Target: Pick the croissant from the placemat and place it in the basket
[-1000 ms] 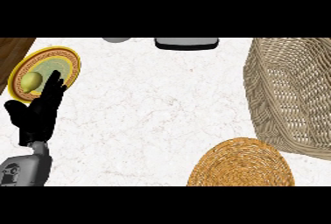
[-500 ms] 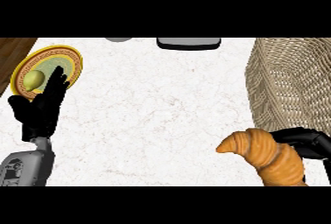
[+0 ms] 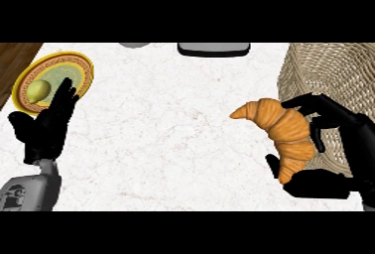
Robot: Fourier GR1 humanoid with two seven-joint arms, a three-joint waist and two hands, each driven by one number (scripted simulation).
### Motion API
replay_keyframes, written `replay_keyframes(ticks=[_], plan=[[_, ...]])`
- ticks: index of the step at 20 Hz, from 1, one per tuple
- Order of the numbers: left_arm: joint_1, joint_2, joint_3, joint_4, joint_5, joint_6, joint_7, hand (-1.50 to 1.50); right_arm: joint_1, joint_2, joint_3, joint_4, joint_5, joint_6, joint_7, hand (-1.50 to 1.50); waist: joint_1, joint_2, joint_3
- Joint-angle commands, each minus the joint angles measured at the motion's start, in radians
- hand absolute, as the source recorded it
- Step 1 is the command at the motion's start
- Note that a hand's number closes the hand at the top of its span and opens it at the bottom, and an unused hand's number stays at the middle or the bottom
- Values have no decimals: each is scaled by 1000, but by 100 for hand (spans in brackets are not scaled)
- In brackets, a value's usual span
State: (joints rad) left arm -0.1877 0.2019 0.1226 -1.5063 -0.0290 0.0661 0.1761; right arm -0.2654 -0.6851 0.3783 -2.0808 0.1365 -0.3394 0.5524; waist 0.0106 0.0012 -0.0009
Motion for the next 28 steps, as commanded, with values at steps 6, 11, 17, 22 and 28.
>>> replay_keyframes(ticks=[6, 11, 17, 22, 28], plan=[[-5, 1, 15, -8, -11, 9, 3, 0, -38, 80, -120, 292, 21, 137, -148, 150, -9, -1, 1], [-38, 27, 47, 55, 20, -31, 10, 0, -154, 107, -221, 437, -30, 268, -177, 150, -7, 0, 1], [11, -27, 3, 14, -14, -1, -18, 0, -169, 170, -307, 620, -71, 340, -330, 150, -4, -1, 1], [-16, -6, 16, 28, -11, -9, -11, 0, -184, -65, -206, 542, 278, 302, -515, 150, 11, 1, -2], [17, -38, -12, 7, -29, 7, -24, 0, -191, -25, -137, 631, 524, 113, -632, 150, 10, 3, 1]])
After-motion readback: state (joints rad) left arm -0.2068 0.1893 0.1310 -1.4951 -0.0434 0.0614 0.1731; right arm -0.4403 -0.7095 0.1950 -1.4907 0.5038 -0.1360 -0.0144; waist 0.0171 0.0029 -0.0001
